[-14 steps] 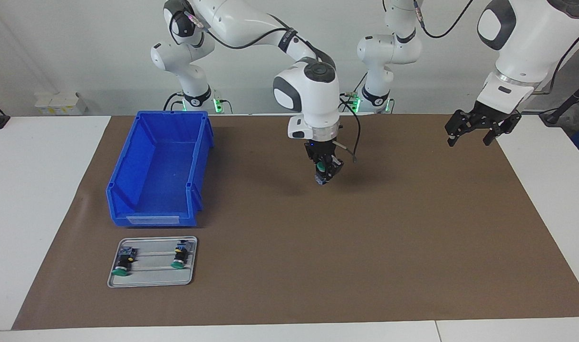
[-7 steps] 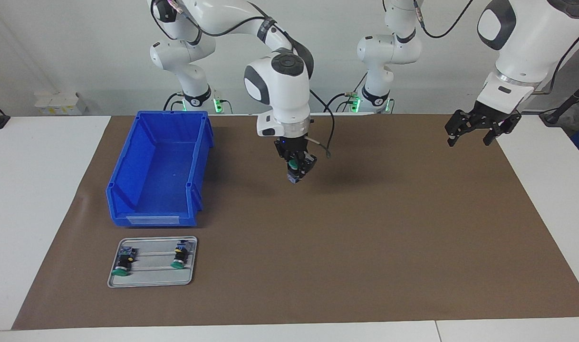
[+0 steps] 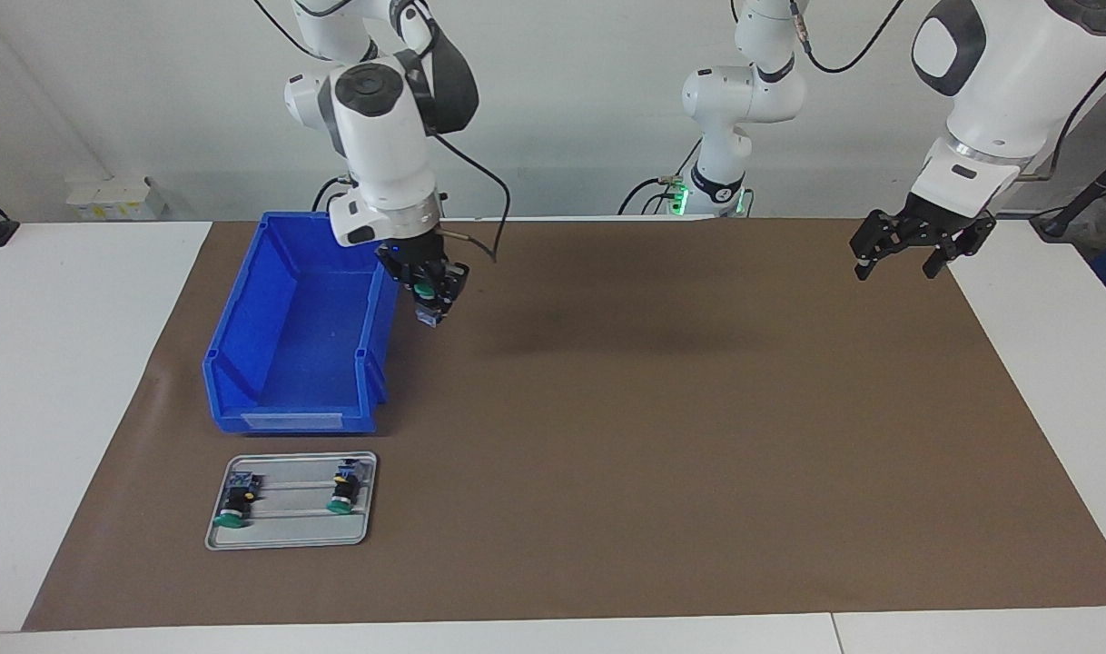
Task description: Place and press button with both arms
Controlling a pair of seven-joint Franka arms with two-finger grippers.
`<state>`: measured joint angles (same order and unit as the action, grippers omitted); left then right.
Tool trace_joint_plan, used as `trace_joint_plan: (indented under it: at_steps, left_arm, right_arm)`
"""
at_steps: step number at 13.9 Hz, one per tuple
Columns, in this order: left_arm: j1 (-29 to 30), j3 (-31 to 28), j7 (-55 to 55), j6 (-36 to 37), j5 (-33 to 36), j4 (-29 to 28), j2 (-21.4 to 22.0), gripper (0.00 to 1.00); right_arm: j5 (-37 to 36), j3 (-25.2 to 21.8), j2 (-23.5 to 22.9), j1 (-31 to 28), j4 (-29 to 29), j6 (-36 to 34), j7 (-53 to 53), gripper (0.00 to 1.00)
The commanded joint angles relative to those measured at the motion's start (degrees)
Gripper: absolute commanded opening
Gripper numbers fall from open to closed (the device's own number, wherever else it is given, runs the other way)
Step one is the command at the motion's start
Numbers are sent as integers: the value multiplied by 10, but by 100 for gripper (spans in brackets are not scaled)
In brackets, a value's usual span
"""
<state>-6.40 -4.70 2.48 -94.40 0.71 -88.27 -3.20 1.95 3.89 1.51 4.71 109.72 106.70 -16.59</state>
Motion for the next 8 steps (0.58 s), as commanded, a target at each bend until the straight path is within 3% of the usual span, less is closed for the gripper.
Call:
trace_joint_plan:
  at_steps: [1,4,8]
  left_arm:
    - [-1,-1,-3,4,8,-16,15,100]
    - [-1,-1,-3,4,7,-16,15,100]
    - [-1,-1,-3,4,8,-16,15,100]
  right_arm:
    - [16,7,2,-51,16,17,118,0]
    - [16,7,-26,-94,16,51,235,0]
    - [15,8,-77,-116,15,99,278,0]
